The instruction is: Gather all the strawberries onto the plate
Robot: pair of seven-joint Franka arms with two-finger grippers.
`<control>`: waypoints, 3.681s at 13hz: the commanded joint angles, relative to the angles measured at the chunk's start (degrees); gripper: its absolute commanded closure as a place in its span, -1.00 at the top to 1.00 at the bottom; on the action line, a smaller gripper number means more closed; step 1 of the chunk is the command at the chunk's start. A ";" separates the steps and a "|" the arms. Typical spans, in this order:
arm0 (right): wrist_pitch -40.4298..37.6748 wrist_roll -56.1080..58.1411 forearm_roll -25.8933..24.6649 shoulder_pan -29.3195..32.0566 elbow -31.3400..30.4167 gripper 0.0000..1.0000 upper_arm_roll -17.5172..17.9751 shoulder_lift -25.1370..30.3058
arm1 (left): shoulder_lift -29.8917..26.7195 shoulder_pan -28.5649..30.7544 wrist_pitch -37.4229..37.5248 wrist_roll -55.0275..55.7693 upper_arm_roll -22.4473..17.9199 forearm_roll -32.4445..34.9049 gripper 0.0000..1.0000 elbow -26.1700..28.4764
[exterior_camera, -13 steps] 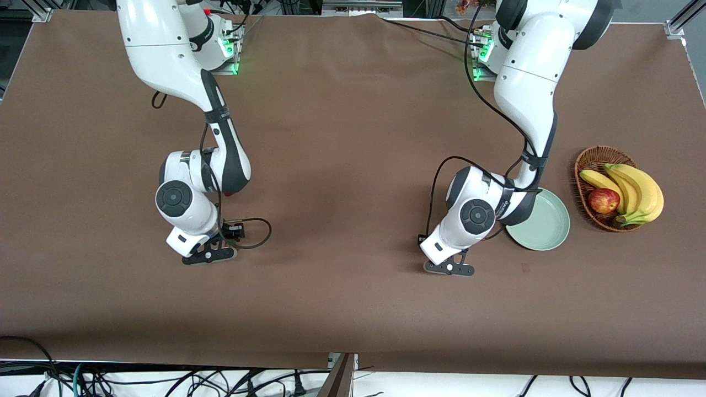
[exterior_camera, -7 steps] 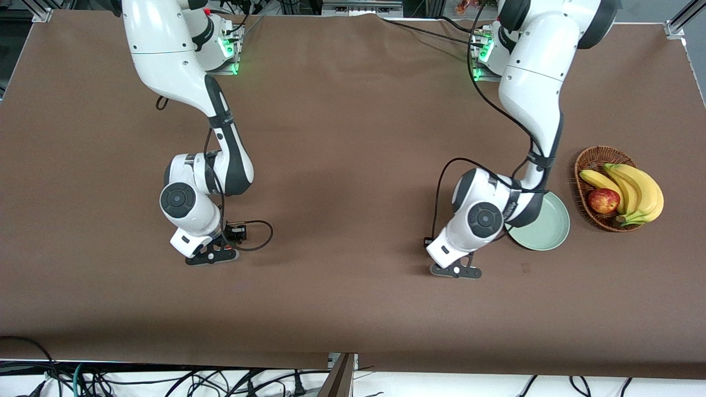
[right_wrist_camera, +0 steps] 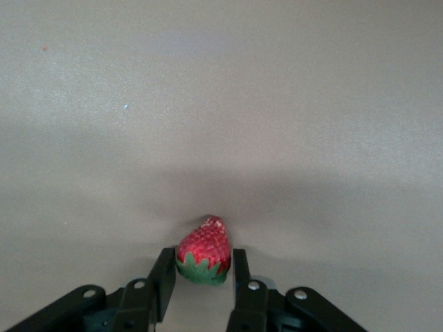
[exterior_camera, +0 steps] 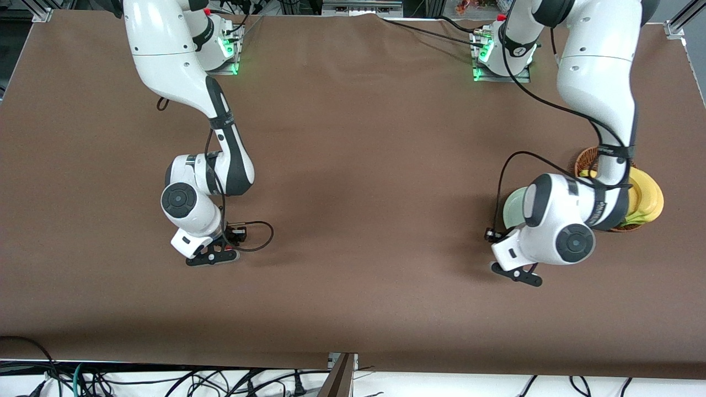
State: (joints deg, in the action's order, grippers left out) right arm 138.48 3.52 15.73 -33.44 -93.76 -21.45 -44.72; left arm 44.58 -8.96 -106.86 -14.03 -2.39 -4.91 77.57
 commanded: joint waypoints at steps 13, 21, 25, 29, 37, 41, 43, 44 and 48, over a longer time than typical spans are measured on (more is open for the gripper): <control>-14.81 -10.80 2.20 -3.73 9.82 -0.39 0.62 0.51 | 0.34 10.46 14.58 -11.47 0.11 3.14 -0.05 4.97; -18.86 -35.49 7.53 -12.61 14.30 -0.38 1.93 0.87 | 0.25 8.00 14.58 -10.76 0.81 3.06 1.00 -2.06; -16.41 -47.35 9.58 -12.70 16.95 -0.37 7.28 0.08 | -0.02 3.17 14.67 -5.49 0.63 3.15 1.00 -4.61; -4.56 -59.05 9.67 -12.61 17.04 -0.36 13.79 -1.94 | 0.07 2.63 14.49 -3.90 0.55 3.42 1.00 -6.73; 11.54 -78.57 9.67 -12.96 21.96 -0.02 20.83 -7.83 | -1.68 1.93 7.64 -2.59 0.37 3.15 1.00 -2.08; 11.03 -80.17 9.66 -12.35 21.96 0.63 20.75 -7.31 | -1.77 2.72 2.73 -2.50 0.72 2.80 1.00 0.39; 9.02 -79.73 9.32 -11.82 21.96 0.67 20.57 -6.87 | -1.77 2.46 1.14 -1.10 0.90 2.19 1.00 0.66; 7.00 -79.20 8.88 -11.12 22.05 0.69 20.40 -6.52 | -1.77 1.85 0.09 -0.22 0.99 1.84 1.00 0.66; -2.57 -70.26 8.79 -7.44 22.05 0.70 20.13 -4.06 | -2.30 0.79 -7.01 11.36 6.25 1.57 1.00 5.65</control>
State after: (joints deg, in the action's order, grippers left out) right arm 141.05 -71.00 24.45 -43.00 -71.69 -1.63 -50.85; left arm 44.72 -7.63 -109.63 -7.70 2.12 -2.77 77.72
